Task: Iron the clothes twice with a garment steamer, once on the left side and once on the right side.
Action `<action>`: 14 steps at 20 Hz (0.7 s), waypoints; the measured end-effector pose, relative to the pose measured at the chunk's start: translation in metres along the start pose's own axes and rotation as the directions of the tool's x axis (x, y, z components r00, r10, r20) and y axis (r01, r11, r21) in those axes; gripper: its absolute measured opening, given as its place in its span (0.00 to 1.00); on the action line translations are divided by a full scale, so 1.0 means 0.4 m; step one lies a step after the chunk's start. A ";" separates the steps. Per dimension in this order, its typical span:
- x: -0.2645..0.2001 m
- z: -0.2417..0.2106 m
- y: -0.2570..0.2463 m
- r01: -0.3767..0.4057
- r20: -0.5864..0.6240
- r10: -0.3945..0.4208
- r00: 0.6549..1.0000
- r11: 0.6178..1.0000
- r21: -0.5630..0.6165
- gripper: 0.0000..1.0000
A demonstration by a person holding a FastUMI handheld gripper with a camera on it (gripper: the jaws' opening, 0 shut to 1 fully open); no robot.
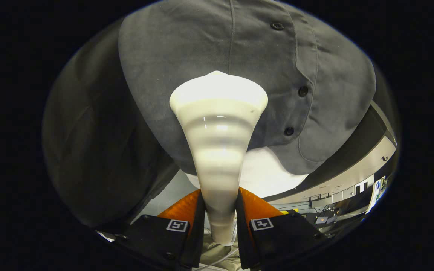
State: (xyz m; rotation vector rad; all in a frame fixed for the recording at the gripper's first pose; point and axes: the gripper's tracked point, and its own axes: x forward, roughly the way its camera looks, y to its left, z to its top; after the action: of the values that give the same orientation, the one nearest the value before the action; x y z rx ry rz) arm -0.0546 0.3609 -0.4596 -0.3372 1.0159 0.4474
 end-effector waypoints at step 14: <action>0.084 -0.139 -0.003 -0.010 -0.119 0.013 0.993 1.000 0.027 0.47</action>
State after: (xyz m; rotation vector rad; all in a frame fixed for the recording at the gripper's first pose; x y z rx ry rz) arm -0.0796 0.3405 -0.5159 -0.3373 1.1395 0.4277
